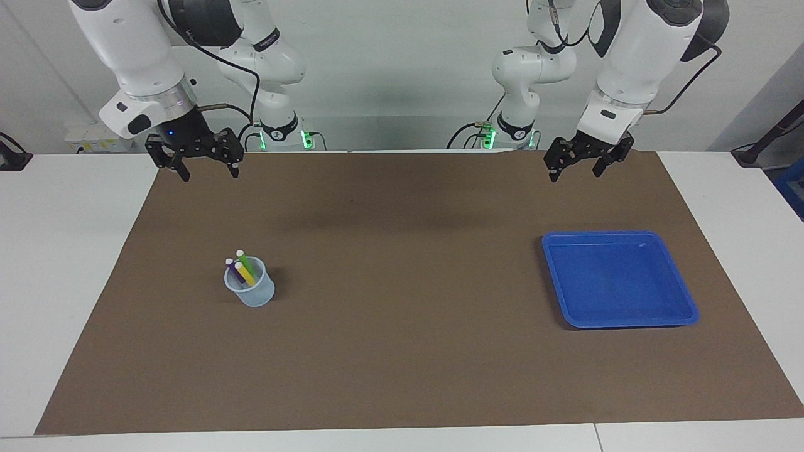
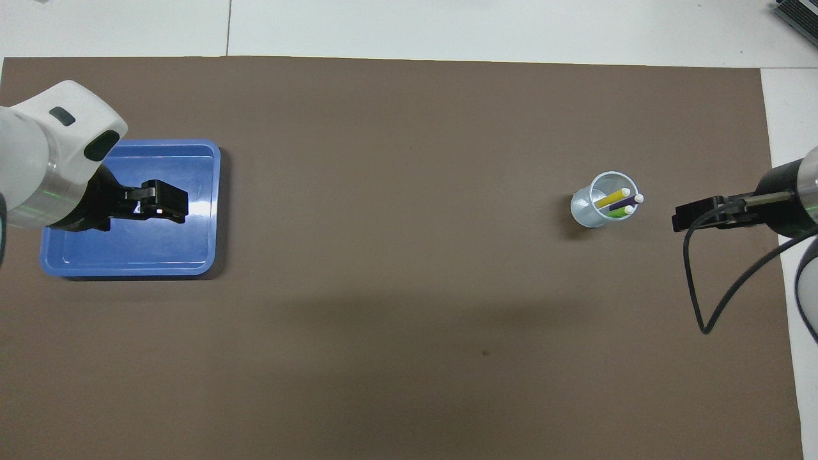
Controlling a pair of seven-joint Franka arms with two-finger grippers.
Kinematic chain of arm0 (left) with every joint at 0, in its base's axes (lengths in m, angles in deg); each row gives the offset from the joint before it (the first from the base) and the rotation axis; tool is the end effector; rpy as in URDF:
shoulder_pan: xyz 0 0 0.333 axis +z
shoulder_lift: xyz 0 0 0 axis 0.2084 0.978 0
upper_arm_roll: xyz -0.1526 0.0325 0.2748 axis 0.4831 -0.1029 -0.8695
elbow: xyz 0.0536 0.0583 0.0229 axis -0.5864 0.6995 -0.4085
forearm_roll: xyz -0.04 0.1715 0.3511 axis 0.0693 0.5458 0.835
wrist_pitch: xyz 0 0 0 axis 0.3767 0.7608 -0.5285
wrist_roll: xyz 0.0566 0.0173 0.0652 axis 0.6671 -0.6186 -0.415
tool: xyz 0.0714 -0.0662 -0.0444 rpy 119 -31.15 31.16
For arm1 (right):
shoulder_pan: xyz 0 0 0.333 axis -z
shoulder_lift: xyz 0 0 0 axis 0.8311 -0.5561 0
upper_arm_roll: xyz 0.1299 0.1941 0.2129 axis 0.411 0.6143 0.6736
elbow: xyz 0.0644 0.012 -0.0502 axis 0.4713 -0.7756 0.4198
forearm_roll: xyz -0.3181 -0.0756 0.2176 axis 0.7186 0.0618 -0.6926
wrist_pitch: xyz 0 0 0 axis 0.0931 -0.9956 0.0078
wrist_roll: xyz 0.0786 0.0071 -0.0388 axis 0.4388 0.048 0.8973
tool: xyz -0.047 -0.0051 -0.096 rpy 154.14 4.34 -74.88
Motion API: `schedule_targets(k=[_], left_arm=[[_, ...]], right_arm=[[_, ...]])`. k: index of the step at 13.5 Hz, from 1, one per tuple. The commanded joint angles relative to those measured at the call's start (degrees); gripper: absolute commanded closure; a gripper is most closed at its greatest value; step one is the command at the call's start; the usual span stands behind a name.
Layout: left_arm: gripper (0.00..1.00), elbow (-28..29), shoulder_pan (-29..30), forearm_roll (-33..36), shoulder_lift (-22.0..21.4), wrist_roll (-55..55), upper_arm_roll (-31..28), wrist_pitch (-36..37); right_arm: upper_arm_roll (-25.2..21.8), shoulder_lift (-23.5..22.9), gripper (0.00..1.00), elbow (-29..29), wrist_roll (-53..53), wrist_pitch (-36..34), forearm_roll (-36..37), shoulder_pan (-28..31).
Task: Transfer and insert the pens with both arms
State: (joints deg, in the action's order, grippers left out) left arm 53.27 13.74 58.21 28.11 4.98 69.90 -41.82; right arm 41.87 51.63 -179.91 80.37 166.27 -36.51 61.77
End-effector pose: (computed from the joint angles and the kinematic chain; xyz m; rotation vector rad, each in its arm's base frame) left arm 0.5355 -0.1191 0.6022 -3.1294 -0.0680 0.0283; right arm 0.5371 0.0209 0.6055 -3.1227 -0.0773 -0.0080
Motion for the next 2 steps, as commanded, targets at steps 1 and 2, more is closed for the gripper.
schedule_targets(k=[1, 2], left_arm=[[0.00, 0.40, 0.04, 1.03, -0.98, 0.71, 0.06, -0.11], [0.00, 0.40, 0.04, 0.94, -0.98, 0.71, 0.06, -0.20]], right_arm=[[0.29, 0.77, 0.00, -0.34, -1.16, -0.58, 0.48, 0.16], [0.29, 0.77, 0.00, -0.34, -1.16, -0.50, 0.48, 0.16]])
